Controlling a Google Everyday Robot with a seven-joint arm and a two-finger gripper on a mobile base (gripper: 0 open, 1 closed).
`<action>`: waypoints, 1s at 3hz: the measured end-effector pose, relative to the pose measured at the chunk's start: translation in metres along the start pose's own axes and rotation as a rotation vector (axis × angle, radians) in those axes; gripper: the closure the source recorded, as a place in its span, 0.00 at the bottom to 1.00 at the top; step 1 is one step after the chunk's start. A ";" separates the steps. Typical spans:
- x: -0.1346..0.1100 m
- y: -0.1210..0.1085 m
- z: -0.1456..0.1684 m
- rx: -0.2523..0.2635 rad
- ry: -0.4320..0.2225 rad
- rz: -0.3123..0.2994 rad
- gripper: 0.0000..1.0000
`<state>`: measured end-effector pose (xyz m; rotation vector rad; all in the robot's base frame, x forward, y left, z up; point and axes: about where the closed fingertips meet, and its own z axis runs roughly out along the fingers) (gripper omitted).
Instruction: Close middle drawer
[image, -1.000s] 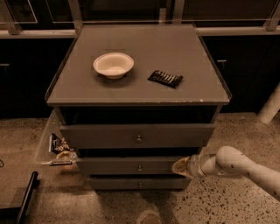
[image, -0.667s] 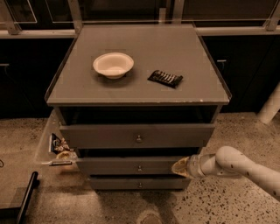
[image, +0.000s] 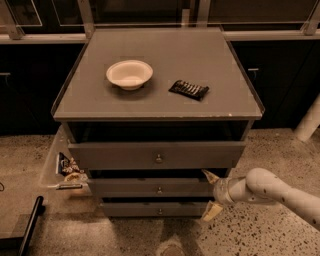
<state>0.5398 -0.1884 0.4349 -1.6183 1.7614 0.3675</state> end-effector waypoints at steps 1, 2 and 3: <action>0.000 0.000 0.000 0.000 0.000 0.000 0.00; -0.005 0.012 -0.008 0.002 0.008 -0.021 0.00; -0.015 0.047 -0.033 -0.002 0.027 -0.058 0.00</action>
Offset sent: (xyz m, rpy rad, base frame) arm -0.0348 -0.0017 0.0178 -0.0391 -0.0376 0.0236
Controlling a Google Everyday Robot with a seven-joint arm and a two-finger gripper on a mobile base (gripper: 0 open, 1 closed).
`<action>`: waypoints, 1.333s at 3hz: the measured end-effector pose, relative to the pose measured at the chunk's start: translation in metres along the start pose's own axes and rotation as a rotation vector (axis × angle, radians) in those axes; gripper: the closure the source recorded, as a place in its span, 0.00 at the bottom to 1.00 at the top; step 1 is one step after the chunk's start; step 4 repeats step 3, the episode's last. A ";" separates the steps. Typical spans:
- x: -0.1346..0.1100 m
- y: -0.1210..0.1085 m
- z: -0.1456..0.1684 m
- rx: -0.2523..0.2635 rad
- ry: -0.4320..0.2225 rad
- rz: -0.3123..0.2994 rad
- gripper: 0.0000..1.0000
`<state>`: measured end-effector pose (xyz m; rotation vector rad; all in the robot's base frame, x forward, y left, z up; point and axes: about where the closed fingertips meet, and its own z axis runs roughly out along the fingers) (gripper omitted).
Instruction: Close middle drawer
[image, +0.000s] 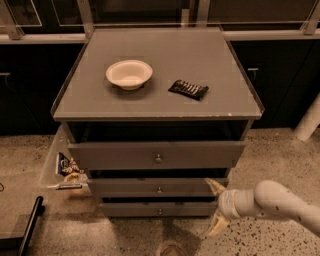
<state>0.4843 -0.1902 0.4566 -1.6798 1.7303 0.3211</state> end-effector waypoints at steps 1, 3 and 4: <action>-0.020 0.042 -0.033 -0.010 0.000 -0.042 0.00; -0.036 0.071 -0.062 0.002 -0.017 -0.082 0.00; -0.036 0.071 -0.062 0.002 -0.017 -0.082 0.00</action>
Offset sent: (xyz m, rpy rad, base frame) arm -0.1282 0.0008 0.0759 -0.0048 -0.0959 0.1005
